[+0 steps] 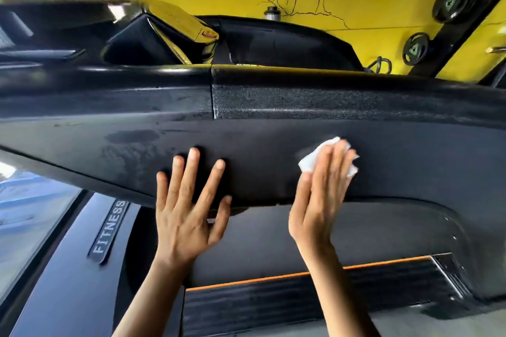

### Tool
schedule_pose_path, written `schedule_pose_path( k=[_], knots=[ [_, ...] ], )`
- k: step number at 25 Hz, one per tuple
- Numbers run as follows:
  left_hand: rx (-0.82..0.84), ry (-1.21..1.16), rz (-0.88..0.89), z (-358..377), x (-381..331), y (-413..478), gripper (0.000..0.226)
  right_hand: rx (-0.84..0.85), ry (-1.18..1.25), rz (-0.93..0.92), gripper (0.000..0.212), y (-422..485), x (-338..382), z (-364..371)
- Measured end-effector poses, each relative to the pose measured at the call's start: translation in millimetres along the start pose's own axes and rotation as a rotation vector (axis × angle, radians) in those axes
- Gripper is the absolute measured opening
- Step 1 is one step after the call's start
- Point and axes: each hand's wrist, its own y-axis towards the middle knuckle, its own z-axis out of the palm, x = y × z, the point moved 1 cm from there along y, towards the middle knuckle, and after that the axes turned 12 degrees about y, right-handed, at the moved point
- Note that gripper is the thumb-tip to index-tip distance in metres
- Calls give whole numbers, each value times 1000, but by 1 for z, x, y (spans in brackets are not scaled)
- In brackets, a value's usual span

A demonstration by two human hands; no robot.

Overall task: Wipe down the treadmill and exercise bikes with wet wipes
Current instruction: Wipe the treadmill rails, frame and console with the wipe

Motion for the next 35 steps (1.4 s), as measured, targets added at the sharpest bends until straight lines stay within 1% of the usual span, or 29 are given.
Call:
schedule_pose_path(
  k=[1, 2, 3, 5, 6, 7, 8, 10, 11, 12, 13, 14, 15, 16, 17, 19, 20, 21, 22, 24, 25, 27, 28, 31, 33, 35],
  knots=[
    [4, -12, 3, 0, 1, 0, 64, -60, 14, 74, 47, 10, 9, 3],
    [4, -19, 4, 1, 2, -1, 61, -79, 23, 75, 47, 18, 22, 9],
    [3, -24, 3, 1, 3, -3, 60, -41, 27, -1, 47, 22, 35, 17],
    [-1, -32, 5, 1, 7, -6, 62, 139, 35, -248, 44, 13, 49, 29],
    [0, -35, 5, 0, 9, -8, 64, 214, 26, -347, 41, 2, 43, 30],
    [6, -39, 0, 0, 11, -12, 65, 255, 3, -396, 40, -10, 32, 27],
    [17, -44, -13, -1, 12, -15, 63, 268, -25, -371, 39, -24, 18, 22],
    [40, -53, -47, -4, 12, -23, 58, 233, -34, -120, 41, -48, 3, 9],
    [47, -55, -58, -4, 12, -27, 57, 225, -25, -27, 42, -57, 4, 8],
    [53, -58, -62, -5, 11, -29, 59, 246, -13, -20, 43, -63, 11, 10],
    [56, -60, -62, -5, 10, -31, 61, 291, 4, -90, 43, -65, 23, 16],
    [57, -61, -60, -4, 11, -31, 63, 341, 24, -200, 43, -61, 34, 23],
    [55, -59, -60, -4, 13, -31, 64, 369, 29, -300, 42, -52, 41, 28],
    [53, -53, -67, -4, 15, -31, 64, 366, 11, -361, 40, -39, 42, 31],
    [53, -44, -81, -5, 18, -30, 61, 329, -27, -366, 39, -29, 39, 30],
    [60, -26, -130, -8, 26, -30, 55, 234, -74, -257, 39, -22, 30, 24],
    [65, -20, -150, -10, 31, -31, 54, 216, -62, -207, 39, -29, 29, 22],
    [67, -22, -158, -11, 35, -32, 53, 237, -41, -194, 39, -40, 31, 23],
    [63, -25, -154, -12, 39, -33, 53, 292, -18, -227, 39, -53, 38, 27],
    [52, -20, -155, -13, 50, -34, 54, 418, 31, -370, 40, -69, 64, 45],
    [48, -16, -172, -13, 56, -33, 56, 449, 40, -430, 41, -65, 75, 53],
    [37, -3, -216, -15, 67, -33, 55, 430, 6, -486, 42, -43, 81, 59],
    [30, 10, -223, -16, 72, -34, 54, 388, -23, -479, 41, -32, 78, 57],
    [25, 12, -208, -19, 79, -33, 52, 268, -76, -352, 38, -32, 55, 44],
    [29, -5, -204, -18, 80, -32, 52, 299, -55, -344, 40, -53, 57, 47],
    [26, -10, -192, -18, 81, -31, 57, 372, -35, -431, 44, -60, 78, 61]
  ],
)
